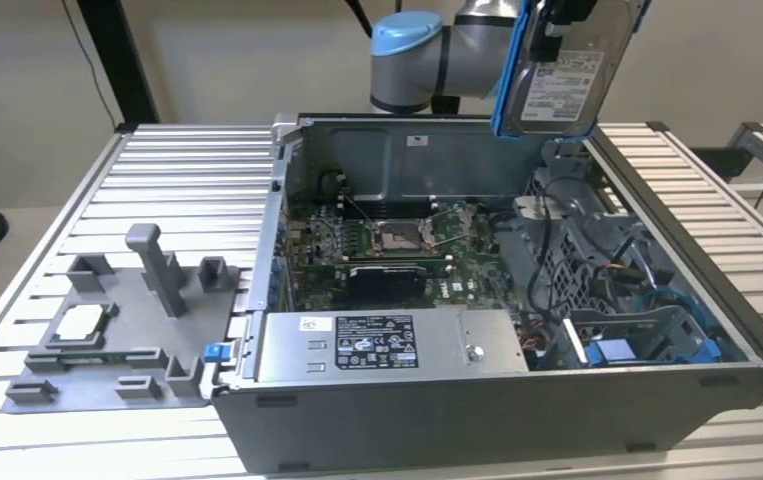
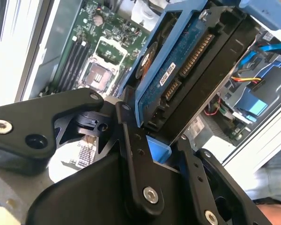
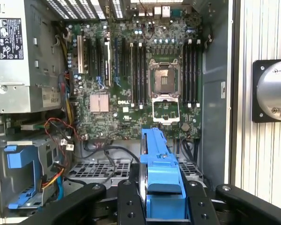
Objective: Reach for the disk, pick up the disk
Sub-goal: 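Pick up the disk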
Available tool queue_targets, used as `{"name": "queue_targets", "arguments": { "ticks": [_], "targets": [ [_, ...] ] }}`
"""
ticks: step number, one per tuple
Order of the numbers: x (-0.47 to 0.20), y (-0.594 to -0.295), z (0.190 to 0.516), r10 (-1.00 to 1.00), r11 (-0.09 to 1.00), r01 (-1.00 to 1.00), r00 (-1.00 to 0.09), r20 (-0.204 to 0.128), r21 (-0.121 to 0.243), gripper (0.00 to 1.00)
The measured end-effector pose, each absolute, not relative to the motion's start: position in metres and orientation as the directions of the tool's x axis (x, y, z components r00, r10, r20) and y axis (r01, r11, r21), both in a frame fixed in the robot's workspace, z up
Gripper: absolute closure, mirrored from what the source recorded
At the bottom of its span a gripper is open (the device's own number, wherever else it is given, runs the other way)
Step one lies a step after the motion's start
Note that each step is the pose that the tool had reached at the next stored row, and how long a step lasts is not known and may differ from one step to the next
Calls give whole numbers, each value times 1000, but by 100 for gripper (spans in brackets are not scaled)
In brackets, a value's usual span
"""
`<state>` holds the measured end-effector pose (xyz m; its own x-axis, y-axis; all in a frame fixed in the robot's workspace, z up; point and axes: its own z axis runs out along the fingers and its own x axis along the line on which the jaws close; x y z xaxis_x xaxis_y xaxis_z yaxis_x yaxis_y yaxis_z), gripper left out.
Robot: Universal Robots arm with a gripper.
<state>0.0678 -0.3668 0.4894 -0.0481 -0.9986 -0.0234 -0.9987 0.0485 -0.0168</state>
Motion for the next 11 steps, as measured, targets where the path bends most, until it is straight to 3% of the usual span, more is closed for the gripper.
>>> {"name": "queue_targets", "arguments": {
  "ticks": [11],
  "targets": [
    [79,-367,489,-999,48,-999,-48,-23,-17,100]
  ]
}}
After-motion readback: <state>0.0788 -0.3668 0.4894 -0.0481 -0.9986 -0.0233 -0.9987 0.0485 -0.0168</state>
